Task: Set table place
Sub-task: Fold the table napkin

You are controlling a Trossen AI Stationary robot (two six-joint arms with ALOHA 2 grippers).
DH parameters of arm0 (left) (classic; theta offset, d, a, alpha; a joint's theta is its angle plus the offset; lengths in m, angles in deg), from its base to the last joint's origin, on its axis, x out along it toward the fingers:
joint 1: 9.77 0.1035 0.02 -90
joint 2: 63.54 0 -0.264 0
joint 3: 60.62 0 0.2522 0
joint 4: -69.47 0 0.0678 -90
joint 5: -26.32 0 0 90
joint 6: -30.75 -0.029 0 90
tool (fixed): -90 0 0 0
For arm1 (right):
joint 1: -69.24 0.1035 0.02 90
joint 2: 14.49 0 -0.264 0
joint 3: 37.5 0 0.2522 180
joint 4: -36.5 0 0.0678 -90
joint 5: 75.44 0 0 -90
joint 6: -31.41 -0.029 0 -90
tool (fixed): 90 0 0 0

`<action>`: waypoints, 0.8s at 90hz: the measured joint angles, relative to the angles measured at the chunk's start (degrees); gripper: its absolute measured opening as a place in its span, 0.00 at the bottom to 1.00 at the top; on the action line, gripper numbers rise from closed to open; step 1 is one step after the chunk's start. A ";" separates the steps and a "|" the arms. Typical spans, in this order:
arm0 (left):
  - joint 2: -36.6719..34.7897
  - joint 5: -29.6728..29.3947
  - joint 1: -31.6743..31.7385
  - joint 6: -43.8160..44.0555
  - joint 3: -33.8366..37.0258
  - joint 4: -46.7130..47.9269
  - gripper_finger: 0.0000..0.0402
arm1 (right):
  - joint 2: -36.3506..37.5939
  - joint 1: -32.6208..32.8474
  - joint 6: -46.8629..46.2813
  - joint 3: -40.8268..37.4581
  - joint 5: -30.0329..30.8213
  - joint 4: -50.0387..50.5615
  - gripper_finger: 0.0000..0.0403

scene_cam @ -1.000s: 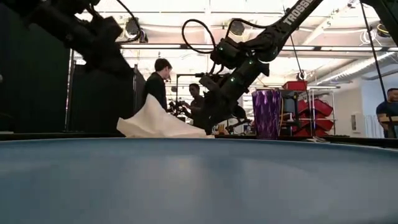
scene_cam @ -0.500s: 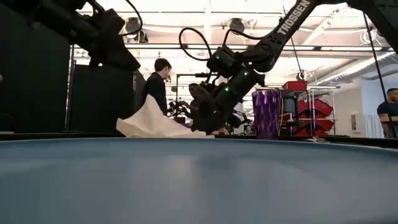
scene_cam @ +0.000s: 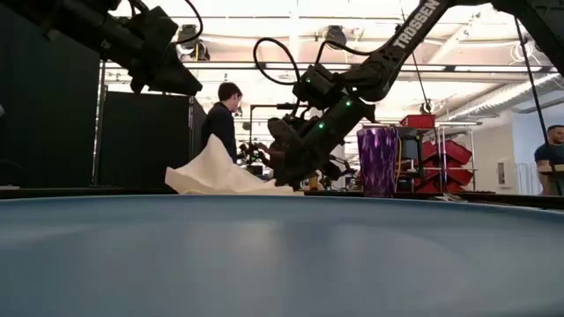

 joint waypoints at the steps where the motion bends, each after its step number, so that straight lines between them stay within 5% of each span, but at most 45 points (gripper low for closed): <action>1: 0.00 0.00 0.00 -0.01 0.00 0.00 0.28 | 0.22 0.24 -0.06 0.00 0.01 0.18 0.00; 32: 0.00 0.48 0.00 -0.49 -0.02 0.44 0.28 | 4.00 5.96 -2.05 0.11 14.46 12.75 0.00; 72: 1.24 0.49 0.00 0.73 -0.07 3.11 0.28 | 3.90 8.50 -0.57 0.11 15.98 11.03 0.07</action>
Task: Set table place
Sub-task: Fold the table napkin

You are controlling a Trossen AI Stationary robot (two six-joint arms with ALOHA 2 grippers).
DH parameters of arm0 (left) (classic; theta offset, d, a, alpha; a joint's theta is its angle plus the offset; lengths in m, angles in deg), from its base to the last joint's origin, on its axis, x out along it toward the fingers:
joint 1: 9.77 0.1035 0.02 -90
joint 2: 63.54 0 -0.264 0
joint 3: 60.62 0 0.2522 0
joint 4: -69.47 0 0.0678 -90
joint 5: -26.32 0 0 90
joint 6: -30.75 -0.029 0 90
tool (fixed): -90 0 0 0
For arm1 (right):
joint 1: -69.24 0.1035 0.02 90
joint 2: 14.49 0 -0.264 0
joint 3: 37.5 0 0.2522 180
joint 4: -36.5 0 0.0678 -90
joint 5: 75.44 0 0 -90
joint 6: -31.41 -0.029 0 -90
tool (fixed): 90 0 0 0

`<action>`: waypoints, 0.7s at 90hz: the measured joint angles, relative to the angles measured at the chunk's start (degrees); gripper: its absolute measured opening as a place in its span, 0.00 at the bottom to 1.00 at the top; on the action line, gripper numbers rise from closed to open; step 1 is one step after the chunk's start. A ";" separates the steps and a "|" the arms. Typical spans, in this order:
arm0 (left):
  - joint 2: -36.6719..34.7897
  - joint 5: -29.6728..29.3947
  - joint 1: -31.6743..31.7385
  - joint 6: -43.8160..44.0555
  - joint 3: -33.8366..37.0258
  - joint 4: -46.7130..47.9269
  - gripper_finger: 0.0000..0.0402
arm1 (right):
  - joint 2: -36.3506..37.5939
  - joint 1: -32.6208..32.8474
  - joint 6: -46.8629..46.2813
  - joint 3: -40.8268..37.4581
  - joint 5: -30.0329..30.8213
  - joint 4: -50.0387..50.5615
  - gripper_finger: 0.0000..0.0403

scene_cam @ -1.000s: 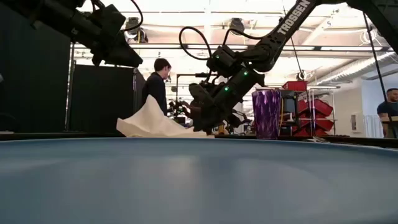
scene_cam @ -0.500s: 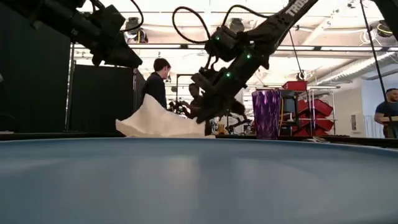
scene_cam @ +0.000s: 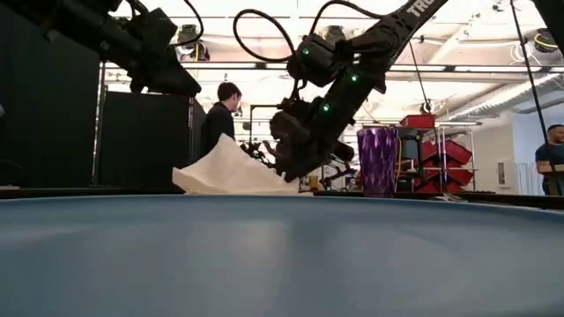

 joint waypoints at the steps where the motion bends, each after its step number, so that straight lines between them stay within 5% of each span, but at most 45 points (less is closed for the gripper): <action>1: 0.19 -0.12 0.00 0.13 0.00 0.42 0.28 | 0.01 0.00 0.03 0.00 0.00 0.00 0.07; 36: 9.55 -4.62 4.22 2.78 0.00 1.65 0.28 | 5.85 -0.11 1.06 -0.02 0.39 5.72 0.37; 51: 15.49 -1.26 8.13 5.77 0.00 0.71 0.28 | 9.00 0.14 1.90 -0.02 1.73 7.79 0.43; 63: 19.21 6.81 11.53 5.58 0.00 -4.47 0.28 | 10.54 0.28 2.61 -0.02 1.88 9.30 0.45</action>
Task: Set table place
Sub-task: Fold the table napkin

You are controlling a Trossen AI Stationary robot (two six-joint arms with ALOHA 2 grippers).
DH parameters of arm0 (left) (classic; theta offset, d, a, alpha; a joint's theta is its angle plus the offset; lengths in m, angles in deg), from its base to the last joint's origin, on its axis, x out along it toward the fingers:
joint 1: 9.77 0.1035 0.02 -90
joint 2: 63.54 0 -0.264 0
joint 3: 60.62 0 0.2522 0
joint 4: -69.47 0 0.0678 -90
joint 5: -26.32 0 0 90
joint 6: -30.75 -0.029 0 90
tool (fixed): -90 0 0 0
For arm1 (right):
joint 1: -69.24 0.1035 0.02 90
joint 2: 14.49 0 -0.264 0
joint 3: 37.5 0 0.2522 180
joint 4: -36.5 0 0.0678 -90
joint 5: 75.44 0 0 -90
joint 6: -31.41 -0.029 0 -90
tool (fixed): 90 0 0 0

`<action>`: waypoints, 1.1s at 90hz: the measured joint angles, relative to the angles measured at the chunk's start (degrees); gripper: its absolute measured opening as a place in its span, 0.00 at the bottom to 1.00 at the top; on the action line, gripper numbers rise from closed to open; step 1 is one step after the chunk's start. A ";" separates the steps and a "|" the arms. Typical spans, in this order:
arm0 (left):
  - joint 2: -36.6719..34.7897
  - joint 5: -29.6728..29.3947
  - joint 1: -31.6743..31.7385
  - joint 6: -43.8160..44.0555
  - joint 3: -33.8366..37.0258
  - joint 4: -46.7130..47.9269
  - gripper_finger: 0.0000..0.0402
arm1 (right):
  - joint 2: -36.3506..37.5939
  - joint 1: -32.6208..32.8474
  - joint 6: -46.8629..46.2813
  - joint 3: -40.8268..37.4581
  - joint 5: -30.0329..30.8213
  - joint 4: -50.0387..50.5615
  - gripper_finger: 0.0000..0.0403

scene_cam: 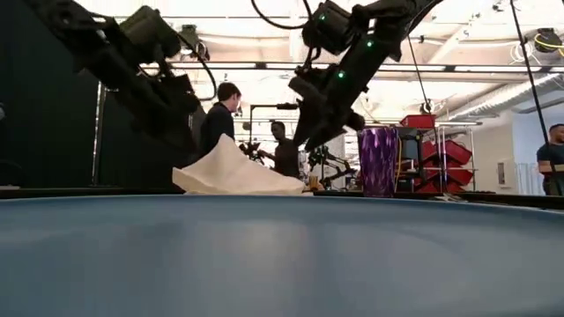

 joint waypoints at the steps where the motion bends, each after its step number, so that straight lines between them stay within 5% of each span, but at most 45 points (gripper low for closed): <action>1: 0.37 0.47 0.25 -0.13 0.00 -0.48 0.28 | 0.07 -0.01 0.01 0.00 0.00 0.12 0.45; 31: 10.09 8.33 5.28 -2.57 0.00 -4.27 0.28 | 0.35 -0.02 1.05 -0.04 -0.07 2.42 0.45; 46: 11.94 17.98 5.10 -2.70 0.00 -4.01 0.27 | 0.34 -0.02 1.27 -0.04 -0.04 2.37 0.45; 73: 10.62 17.22 0.70 0.30 0.00 2.16 0.11 | -0.66 0.43 0.64 -0.04 -0.55 0.58 0.45; 99: 9.49 12.44 -1.42 1.70 0.00 2.66 0.01 | -9.23 0.63 0.57 -0.04 -6.12 -4.36 0.37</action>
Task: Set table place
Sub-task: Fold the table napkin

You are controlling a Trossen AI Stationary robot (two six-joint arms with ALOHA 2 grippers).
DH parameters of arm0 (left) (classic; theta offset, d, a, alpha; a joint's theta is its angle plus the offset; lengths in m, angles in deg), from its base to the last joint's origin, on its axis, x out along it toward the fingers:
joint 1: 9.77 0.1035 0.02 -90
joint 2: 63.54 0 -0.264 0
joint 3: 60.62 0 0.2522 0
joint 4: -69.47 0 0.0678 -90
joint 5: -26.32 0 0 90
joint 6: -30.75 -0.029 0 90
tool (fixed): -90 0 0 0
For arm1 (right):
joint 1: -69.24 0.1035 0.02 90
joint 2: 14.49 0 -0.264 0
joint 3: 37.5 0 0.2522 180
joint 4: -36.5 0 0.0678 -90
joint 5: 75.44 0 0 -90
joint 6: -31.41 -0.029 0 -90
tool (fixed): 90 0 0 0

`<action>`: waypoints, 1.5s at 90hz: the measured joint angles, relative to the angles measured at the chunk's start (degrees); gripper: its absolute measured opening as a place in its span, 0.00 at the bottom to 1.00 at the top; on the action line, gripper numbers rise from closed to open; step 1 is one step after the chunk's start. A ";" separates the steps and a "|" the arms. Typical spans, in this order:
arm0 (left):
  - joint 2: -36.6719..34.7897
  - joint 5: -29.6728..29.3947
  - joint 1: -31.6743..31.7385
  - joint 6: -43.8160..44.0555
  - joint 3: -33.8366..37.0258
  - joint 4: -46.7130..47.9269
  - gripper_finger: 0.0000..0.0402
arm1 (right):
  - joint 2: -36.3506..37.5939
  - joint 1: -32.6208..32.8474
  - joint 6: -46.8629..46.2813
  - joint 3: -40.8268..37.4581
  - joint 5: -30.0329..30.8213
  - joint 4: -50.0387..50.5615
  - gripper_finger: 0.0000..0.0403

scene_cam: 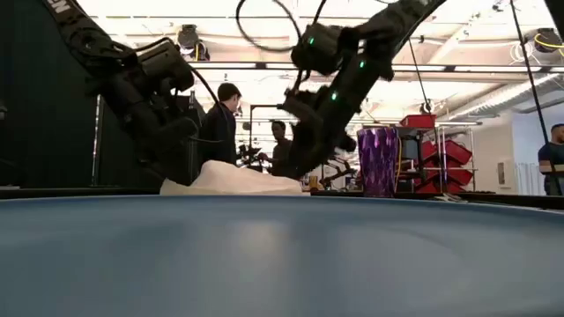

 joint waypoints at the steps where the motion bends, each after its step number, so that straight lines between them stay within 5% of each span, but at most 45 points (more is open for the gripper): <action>1: -0.05 0.00 -0.01 0.00 0.00 0.15 0.00 | -0.19 -0.06 -0.05 0.00 0.00 0.03 0.37; 111: -0.12 -0.33 -0.23 -1.51 0.00 0.21 0.00 | -1.55 -6.02 -2.18 -0.06 -4.92 -3.30 0.36; 135: -0.12 -1.26 -0.23 -1.97 0.00 0.21 0.00 | -1.53 -5.92 -5.73 -4.72 -5.08 -10.94 0.36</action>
